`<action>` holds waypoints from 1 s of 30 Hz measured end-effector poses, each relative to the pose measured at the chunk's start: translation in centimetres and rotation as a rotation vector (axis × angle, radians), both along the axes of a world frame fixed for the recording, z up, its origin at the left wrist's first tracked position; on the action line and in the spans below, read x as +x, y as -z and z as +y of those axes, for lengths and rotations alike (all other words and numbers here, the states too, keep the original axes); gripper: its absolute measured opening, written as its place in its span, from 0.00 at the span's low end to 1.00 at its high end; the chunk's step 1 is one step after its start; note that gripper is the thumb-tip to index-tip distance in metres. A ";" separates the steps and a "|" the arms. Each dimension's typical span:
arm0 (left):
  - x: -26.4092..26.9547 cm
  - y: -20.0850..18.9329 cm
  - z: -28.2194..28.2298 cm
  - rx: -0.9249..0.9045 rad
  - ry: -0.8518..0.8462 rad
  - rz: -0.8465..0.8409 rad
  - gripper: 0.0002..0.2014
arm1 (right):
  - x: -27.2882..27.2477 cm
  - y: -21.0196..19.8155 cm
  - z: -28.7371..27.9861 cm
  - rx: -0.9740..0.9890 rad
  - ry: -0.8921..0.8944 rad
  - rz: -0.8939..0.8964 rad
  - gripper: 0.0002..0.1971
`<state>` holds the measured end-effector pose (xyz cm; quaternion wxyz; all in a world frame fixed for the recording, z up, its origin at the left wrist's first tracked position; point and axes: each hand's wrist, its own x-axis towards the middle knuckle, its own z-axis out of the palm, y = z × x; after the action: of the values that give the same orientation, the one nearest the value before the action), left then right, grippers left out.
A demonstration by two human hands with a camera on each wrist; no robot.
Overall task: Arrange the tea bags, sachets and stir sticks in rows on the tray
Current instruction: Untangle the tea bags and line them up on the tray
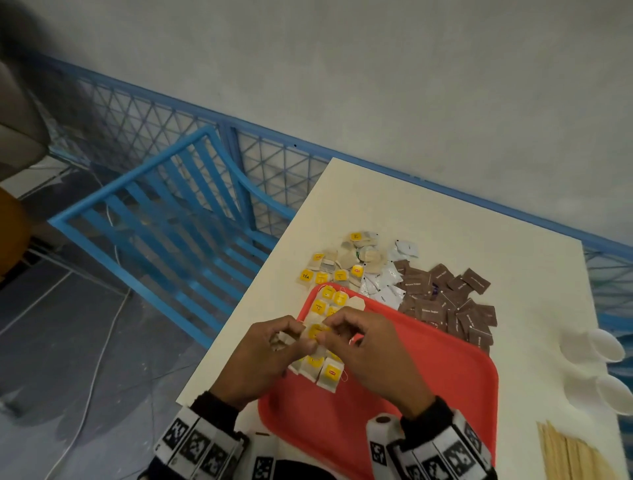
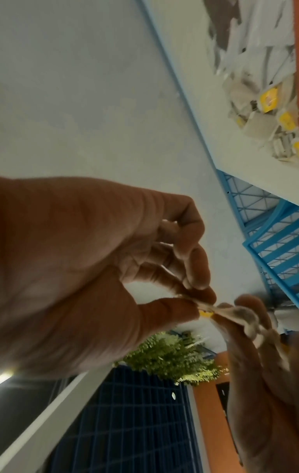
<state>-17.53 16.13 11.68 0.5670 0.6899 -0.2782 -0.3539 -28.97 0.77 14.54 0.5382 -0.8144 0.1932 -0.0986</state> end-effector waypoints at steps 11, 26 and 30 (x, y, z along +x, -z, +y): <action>2.7 7.5 3.7 0.320 0.027 -0.119 0.01 | 1.9 7.3 1.8 -0.078 0.064 0.277 0.11; 5.8 8.3 8.7 0.500 -0.067 0.034 0.09 | 4.8 15.7 5.9 -0.159 0.113 0.622 0.10; 5.9 7.7 8.4 0.475 -0.089 0.115 0.15 | 4.8 15.9 6.1 -0.175 0.166 0.684 0.08</action>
<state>-11.65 24.48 4.00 0.4189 0.7940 -0.1237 -0.4228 -24.17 6.90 -1.37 0.3609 -0.8248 0.4183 0.1203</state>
